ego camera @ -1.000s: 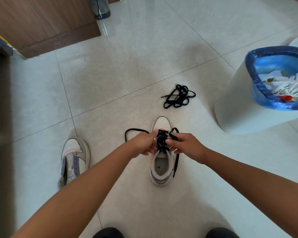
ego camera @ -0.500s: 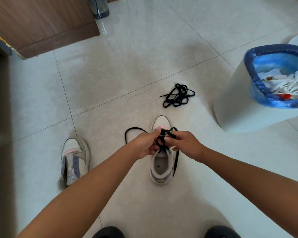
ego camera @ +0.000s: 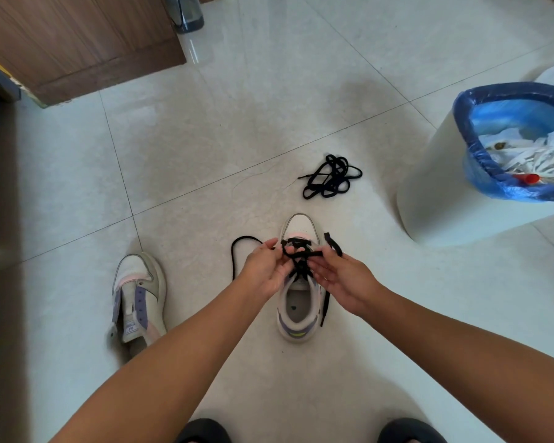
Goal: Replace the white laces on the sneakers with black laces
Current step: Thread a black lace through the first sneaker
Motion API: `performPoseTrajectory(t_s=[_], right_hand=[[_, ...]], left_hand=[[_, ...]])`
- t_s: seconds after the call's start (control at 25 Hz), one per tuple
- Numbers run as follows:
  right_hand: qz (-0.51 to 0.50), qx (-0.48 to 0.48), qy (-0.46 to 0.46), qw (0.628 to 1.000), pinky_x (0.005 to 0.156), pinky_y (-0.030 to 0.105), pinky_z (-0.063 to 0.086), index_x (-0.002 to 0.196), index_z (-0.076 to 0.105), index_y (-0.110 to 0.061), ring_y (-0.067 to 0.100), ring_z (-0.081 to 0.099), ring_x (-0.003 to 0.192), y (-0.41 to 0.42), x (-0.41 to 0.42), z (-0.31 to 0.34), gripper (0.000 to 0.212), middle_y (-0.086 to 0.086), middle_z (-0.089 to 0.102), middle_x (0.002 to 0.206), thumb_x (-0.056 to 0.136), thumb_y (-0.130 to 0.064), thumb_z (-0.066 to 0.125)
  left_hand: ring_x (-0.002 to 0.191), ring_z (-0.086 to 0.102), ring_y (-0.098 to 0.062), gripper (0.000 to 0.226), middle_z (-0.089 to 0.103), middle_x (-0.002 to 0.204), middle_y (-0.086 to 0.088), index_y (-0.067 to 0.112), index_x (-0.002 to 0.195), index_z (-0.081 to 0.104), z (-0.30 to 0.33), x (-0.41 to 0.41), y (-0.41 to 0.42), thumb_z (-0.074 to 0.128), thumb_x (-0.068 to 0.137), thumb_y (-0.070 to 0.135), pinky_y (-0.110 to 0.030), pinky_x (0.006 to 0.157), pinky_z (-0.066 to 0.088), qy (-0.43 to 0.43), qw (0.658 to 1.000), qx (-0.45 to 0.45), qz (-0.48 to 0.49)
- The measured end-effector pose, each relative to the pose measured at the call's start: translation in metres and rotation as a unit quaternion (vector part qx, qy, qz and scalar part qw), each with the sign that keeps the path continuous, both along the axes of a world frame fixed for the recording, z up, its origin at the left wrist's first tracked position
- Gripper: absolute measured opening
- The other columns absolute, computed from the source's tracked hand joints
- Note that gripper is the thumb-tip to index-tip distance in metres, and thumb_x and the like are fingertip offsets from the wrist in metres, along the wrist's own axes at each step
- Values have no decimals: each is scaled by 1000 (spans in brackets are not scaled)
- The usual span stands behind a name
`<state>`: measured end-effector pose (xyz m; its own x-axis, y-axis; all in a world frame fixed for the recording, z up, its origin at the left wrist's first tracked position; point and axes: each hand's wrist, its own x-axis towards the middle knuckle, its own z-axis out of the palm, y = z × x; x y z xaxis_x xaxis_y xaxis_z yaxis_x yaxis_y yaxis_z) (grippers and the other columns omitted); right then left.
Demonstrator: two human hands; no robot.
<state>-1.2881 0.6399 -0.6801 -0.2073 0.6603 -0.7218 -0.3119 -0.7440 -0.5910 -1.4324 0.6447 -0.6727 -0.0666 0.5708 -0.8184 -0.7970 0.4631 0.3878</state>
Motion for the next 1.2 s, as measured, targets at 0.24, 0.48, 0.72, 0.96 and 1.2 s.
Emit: performPoseTrajectory(t_s=[0.24, 0.48, 0.72, 0.96, 1.2], right_hand=[[-109, -42, -27, 993, 58, 23, 37, 85, 56, -12, 8, 47, 49, 11, 7, -7, 27, -6, 46, 47, 95, -36, 50], [140, 48, -93, 985, 105, 36, 35, 128, 51, -21, 7, 45, 115, -6, 9, -5, 53, -8, 54, 120, 95, -55, 27], [343, 360, -343, 797, 116, 32, 24, 143, 39, -23, 9, 27, 138, -30, 2, -35, 61, -5, 33, 148, 89, -53, 45], [133, 278, -277, 910, 69, 11, 44, 76, 68, -24, 5, 59, 77, -13, -10, -4, 18, -6, 66, 80, 91, -18, 61], [-5, 27, -113, 993, 63, 27, 37, 78, 56, -11, 14, 61, 69, 5, -17, 2, 19, 5, 64, 71, 94, -16, 47]], left_hand=[[55, 35, -10, 41, 42, 72, -9, -4, 130, 43, -14, -14, -12, 29, 93, -17, -18, 42, 35, 82, 996, -35, -2], [107, 58, -23, 38, 55, 115, -16, -4, 124, 48, -10, -22, -28, 45, 100, 25, -35, 102, 44, 131, 986, -23, -101], [88, 55, -17, 51, 59, 101, -7, 7, 101, 64, -24, 2, -37, 49, 89, 55, -29, 77, 45, 375, 859, 6, -347], [91, 63, -12, 15, 68, 91, 1, 16, 89, 67, -17, 5, -30, 58, 92, 28, -24, 79, 52, 387, 876, 97, -273], [78, 58, -10, 23, 63, 74, 2, 17, 82, 56, -13, 0, -30, 43, 100, 22, -26, 77, 41, 217, 961, 59, -163]])
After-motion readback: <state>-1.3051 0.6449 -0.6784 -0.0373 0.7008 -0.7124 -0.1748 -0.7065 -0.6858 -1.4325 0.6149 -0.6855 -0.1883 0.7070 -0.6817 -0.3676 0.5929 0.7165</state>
